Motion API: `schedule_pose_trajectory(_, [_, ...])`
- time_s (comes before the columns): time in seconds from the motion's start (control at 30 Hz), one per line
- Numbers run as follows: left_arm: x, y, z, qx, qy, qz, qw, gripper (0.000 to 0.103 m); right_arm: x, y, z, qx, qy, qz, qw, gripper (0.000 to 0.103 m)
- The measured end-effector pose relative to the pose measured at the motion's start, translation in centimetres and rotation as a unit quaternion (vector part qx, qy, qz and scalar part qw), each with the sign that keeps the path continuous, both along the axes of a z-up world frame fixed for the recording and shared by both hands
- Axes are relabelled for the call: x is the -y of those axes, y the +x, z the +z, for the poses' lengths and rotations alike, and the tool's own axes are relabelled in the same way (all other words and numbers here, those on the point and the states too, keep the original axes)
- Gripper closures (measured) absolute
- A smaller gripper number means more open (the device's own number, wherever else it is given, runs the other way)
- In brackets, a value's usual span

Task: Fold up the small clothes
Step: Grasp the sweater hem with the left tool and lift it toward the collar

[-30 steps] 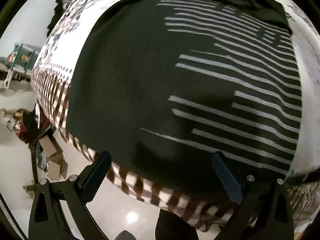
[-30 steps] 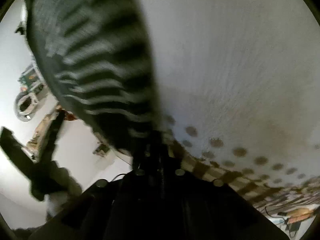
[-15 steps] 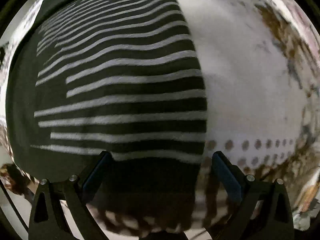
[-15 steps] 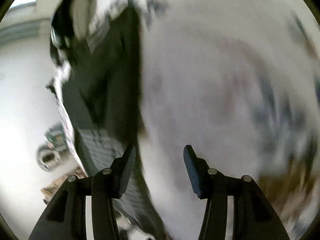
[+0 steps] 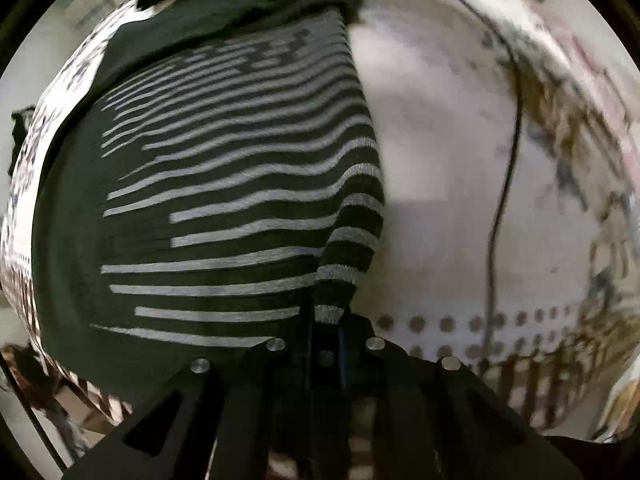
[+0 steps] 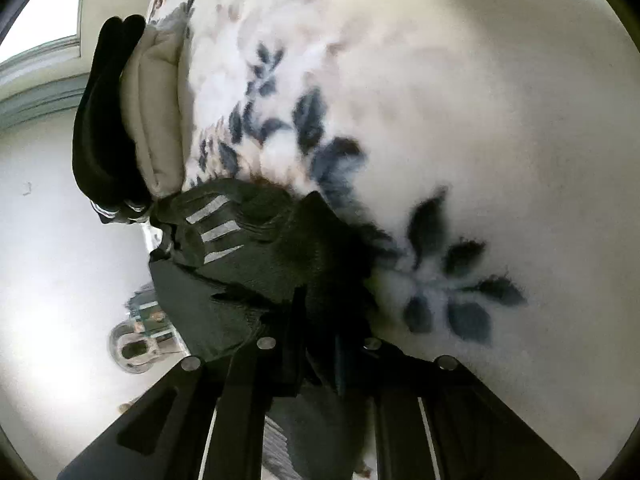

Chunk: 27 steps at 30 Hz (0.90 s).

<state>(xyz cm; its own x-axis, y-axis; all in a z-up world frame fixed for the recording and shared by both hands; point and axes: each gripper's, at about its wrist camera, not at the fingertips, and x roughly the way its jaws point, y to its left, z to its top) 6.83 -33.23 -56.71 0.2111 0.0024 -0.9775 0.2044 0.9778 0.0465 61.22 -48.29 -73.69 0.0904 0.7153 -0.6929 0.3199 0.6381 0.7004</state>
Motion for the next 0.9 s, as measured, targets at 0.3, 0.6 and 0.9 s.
schedule_pose_trajectory(0.3, [-6.9, 1.6, 6.5, 0.015, -0.08, 0.118, 0.9897, 0.097, -1.5, 0.0, 6.2, 0.023, -0.016, 0.024, 0.999, 0.094])
schedule_pose_trajectory(0.6, [-19.3, 2.3, 9.3, 0.044, -0.162, 0.237, 0.9568, 0.097, -11.7, 2.1, 15.6, 0.049, -0.105, 0.079, 0.99, 0.094])
schedule_pose_trajectory(0.9, [-31.8, 2.0, 7.7, 0.027, -0.218, 0.3, 0.9283, 0.099, -27.2, 4.6, 18.7, 0.056, -0.167, 0.094, 0.98, 0.095])
